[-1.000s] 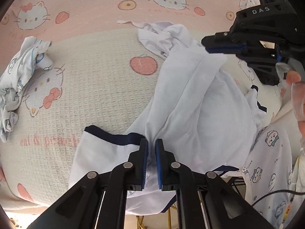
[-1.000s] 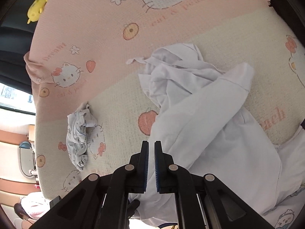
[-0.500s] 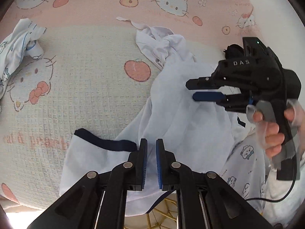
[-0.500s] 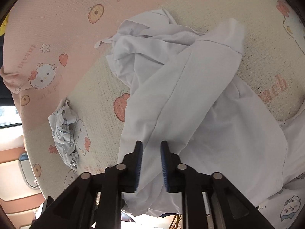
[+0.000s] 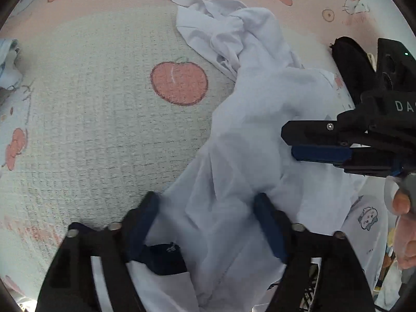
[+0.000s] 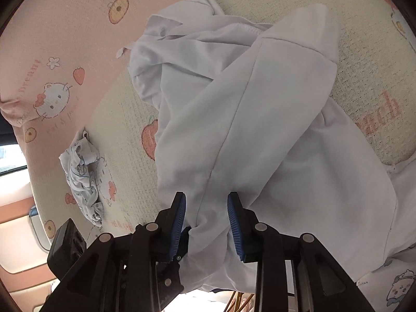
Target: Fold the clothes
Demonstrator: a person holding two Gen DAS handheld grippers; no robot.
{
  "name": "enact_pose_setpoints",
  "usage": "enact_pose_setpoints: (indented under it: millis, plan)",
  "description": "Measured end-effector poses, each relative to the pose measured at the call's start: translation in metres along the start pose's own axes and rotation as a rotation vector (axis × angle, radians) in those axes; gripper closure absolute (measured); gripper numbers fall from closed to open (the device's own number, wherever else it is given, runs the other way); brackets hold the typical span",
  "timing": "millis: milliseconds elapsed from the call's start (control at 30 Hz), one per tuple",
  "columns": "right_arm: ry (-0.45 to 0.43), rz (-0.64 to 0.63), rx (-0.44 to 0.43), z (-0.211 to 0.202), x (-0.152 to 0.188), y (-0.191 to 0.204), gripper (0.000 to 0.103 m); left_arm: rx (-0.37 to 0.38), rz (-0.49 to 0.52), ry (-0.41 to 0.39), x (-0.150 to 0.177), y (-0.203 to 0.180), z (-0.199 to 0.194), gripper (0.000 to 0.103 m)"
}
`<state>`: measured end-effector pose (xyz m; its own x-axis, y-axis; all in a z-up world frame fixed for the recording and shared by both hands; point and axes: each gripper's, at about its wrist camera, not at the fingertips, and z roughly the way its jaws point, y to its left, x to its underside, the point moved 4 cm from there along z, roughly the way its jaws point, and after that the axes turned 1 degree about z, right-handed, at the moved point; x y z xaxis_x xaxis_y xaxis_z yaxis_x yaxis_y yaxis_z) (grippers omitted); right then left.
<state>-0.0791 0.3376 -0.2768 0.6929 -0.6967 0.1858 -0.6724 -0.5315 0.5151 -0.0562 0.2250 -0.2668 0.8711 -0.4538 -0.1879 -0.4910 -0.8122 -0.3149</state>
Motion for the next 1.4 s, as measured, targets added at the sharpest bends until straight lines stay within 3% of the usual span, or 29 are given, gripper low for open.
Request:
enact_pose_setpoints:
  millis: [67, 133, 200, 333, 400, 533, 633, 700, 767, 867, 1033, 1367, 1400]
  plan:
    - [-0.002, 0.013, -0.004, -0.001, 0.000, -0.004, 0.071, -0.016, 0.063, -0.038, 0.008, -0.006, 0.000, 0.017]
    - [-0.003, 0.027, -0.008, -0.002, 0.000, -0.009, 0.071, -0.137, 0.156, -0.024, 0.015, -0.018, 0.003, 0.014]
    - [-0.005, 0.040, -0.012, -0.003, 0.000, -0.013, 0.071, -0.174, 0.150, -0.021, 0.015, -0.023, 0.004, 0.014]
    - [-0.025, 0.018, -0.016, -0.013, 0.001, -0.012, 0.071, -0.145, -0.007, -0.011, 0.011, -0.012, -0.008, 0.015]
    - [-0.038, 0.011, -0.024, -0.021, 0.001, -0.011, 0.071, -0.150, 0.024, -0.033, 0.009, -0.017, -0.021, 0.015]
    - [-0.058, 0.010, -0.071, -0.032, -0.005, -0.010, 0.070, -0.155, 0.186, -0.080, 0.004, -0.045, -0.047, 0.015]
    - [-0.071, 0.026, -0.091, -0.035, -0.014, -0.012, 0.056, -0.163, 0.274, -0.112, -0.003, -0.062, -0.054, 0.015]
    - [-0.078, 0.038, -0.103, -0.034, -0.021, -0.016, 0.053, -0.195, 0.299, -0.102, -0.010, -0.067, -0.048, 0.015]
    - [-0.080, 0.049, -0.114, -0.032, -0.028, -0.022, 0.053, -0.227, 0.300, -0.085, -0.016, -0.069, -0.039, 0.015]
    - [-0.072, 0.060, -0.130, -0.033, -0.040, -0.031, 0.053, -0.204, 0.278, -0.078, -0.025, -0.070, -0.030, 0.015]
    - [-0.061, 0.052, -0.138, -0.027, -0.057, -0.032, 0.053, -0.226, 0.261, -0.072, -0.034, -0.069, -0.021, 0.015]
    - [-0.060, -0.036, -0.064, -0.009, -0.068, -0.026, 0.054, -0.193, 0.242, -0.031, -0.031, -0.065, -0.005, 0.015]
    - [-0.068, -0.052, -0.049, -0.008, -0.069, -0.024, 0.061, -0.192, 0.240, -0.026, -0.030, -0.064, -0.005, 0.015]
